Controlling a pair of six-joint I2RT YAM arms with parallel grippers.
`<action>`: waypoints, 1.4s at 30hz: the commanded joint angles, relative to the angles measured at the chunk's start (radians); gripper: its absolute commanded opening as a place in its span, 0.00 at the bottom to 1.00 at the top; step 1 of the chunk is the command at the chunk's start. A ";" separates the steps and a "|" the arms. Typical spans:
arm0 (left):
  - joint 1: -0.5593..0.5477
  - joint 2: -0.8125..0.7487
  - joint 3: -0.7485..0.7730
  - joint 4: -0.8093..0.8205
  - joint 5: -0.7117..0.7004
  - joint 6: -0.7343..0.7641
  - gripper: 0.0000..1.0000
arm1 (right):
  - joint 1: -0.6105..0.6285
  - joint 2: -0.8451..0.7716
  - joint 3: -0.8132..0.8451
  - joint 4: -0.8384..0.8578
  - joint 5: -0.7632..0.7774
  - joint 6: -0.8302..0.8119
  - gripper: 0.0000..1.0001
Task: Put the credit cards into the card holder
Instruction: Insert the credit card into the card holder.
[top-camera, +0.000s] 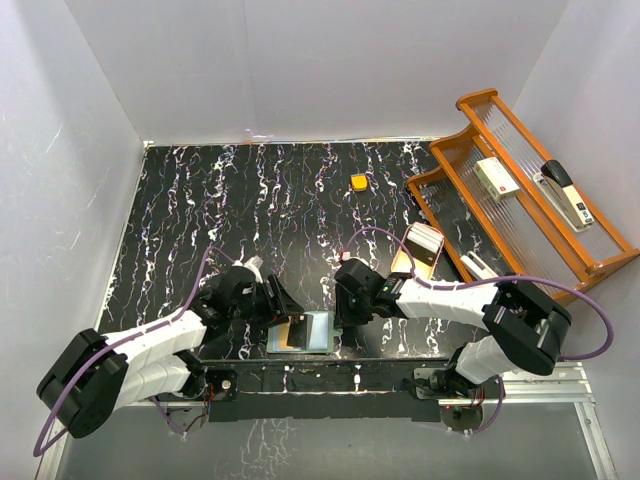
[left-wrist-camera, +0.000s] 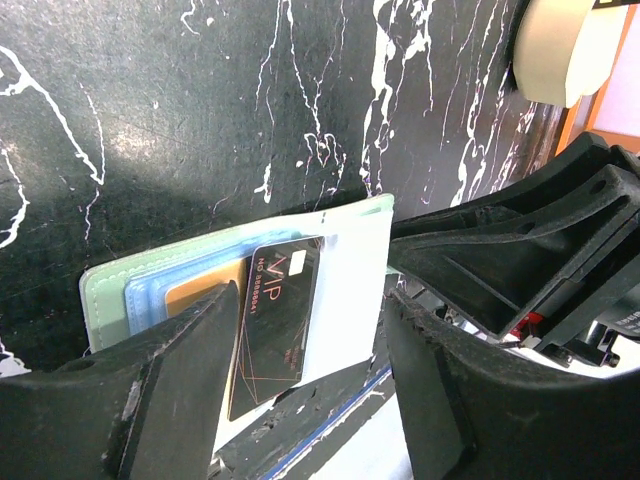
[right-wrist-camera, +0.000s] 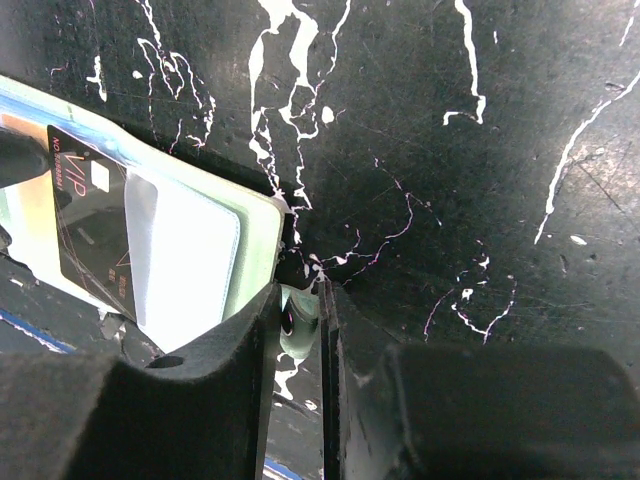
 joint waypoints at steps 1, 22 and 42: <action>-0.008 -0.009 -0.032 -0.042 0.022 -0.018 0.60 | 0.008 0.013 -0.017 0.048 0.007 0.018 0.19; -0.018 -0.050 -0.047 -0.128 0.035 -0.085 0.60 | 0.012 0.017 -0.032 0.073 0.002 0.025 0.18; -0.042 -0.034 0.067 -0.206 -0.022 -0.124 0.62 | 0.014 -0.041 -0.009 -0.015 0.060 0.036 0.24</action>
